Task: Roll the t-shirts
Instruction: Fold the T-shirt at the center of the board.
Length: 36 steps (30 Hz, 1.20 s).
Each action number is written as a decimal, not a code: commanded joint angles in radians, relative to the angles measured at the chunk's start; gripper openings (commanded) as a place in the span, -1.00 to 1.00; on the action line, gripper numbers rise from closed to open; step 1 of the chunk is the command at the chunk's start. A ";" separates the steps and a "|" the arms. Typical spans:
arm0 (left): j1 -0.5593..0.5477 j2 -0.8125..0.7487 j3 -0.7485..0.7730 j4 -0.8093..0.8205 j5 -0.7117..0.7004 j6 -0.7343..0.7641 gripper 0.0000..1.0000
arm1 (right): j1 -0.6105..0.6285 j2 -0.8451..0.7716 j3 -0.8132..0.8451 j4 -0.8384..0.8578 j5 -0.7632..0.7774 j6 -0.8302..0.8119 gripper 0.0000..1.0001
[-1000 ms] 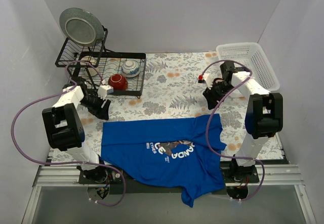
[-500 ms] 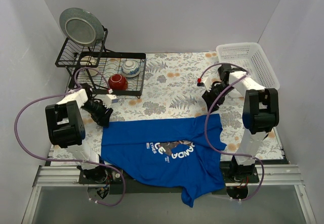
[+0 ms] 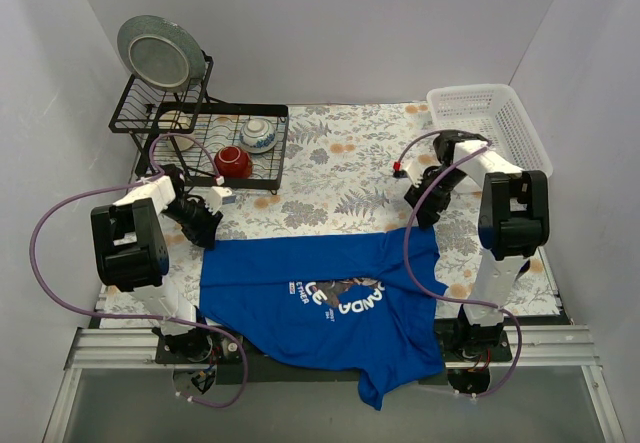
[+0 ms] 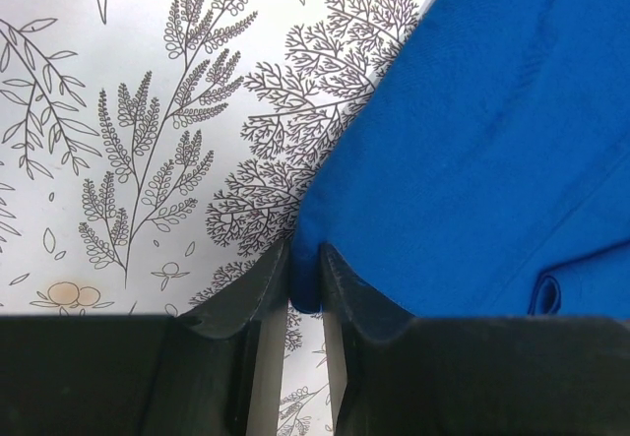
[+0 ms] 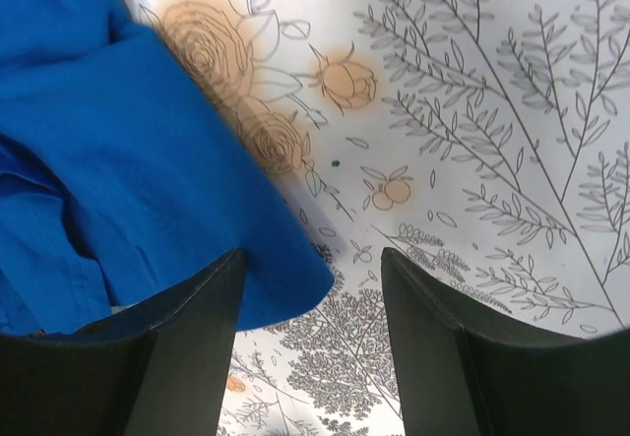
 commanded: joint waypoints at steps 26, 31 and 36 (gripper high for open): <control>-0.012 -0.120 0.054 0.271 -0.005 -0.184 -1.00 | -0.089 -0.052 0.080 0.152 -0.028 0.032 -0.97; -0.014 -0.198 0.065 0.345 -0.047 -0.244 -1.00 | -0.132 -0.124 0.071 0.215 -0.028 0.049 -0.97; -0.009 -0.272 0.004 0.397 -0.035 -0.264 -1.00 | -0.144 -0.173 0.000 0.276 -0.037 0.075 -0.97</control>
